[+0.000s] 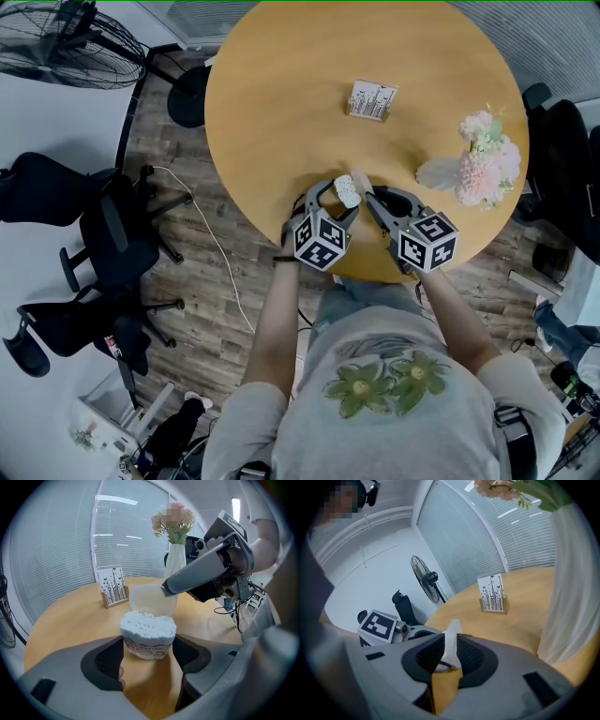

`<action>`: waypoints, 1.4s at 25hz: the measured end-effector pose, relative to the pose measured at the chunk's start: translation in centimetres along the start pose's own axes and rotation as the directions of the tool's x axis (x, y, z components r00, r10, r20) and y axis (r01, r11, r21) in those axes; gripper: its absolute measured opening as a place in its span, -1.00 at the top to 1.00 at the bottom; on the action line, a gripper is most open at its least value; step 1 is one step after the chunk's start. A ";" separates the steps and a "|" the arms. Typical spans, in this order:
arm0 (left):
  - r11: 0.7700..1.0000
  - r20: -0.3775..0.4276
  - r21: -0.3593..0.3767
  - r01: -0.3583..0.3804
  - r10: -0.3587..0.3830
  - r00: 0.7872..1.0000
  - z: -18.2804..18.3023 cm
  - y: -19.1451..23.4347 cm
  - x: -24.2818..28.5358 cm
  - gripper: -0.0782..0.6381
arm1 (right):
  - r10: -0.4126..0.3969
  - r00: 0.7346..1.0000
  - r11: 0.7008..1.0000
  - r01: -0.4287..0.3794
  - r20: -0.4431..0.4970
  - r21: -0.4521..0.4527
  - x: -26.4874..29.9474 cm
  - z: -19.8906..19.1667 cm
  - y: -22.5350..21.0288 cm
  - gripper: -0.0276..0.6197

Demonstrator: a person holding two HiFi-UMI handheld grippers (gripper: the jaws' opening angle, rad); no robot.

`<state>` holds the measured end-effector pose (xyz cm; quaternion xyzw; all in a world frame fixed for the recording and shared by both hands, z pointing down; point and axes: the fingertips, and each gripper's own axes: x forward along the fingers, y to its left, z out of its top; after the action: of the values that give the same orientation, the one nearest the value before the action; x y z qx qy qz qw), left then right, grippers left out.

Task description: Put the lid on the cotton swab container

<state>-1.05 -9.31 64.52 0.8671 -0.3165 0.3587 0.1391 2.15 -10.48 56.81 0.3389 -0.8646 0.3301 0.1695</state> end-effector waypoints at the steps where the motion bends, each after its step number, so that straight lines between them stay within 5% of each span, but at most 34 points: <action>1: 1.000 0.001 0.000 0.001 -0.001 1.000 0.0 0.0 0.0 -0.13 | 0.002 1.000 1.000 -0.002 0.000 0.001 0.0 0.0 0.0 0.65; 35: 1.000 -0.006 -0.009 0.009 -0.009 1.000 -0.1 0.0 0.0 -0.13 | -0.003 0.998 0.990 -0.006 -0.069 -0.139 0.6 -0.4 1.7 0.56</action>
<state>-1.13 -9.23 64.59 0.8669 -0.3137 0.3591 0.1454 0.52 -9.54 56.69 0.3140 -0.8794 0.2807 0.2222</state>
